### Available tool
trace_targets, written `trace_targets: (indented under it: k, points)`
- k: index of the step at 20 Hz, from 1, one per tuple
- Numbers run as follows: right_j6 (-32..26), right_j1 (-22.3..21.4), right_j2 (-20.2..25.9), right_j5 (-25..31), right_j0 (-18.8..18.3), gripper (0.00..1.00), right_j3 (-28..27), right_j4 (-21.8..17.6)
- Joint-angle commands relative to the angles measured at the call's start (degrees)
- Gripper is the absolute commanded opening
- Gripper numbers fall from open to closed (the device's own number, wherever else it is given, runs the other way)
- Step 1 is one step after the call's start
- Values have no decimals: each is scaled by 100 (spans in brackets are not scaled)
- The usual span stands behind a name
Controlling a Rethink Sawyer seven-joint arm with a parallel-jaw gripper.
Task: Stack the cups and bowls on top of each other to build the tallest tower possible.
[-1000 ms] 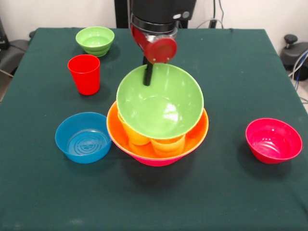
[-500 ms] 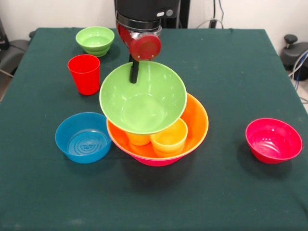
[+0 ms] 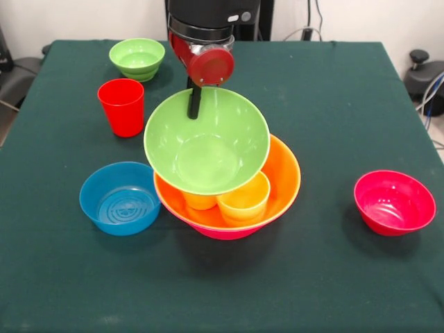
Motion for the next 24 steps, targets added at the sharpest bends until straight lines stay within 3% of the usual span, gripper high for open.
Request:
trace_targets:
  k: [1,17,18,24]
  points:
    - [-655,268,558,365,26,0,313,-448]
    - [-488,287,453,343,122,0,270,-420]
    - [-484,291,441,351,131,100,260,-423]
    - [-469,291,451,352,116,100,267,-399]
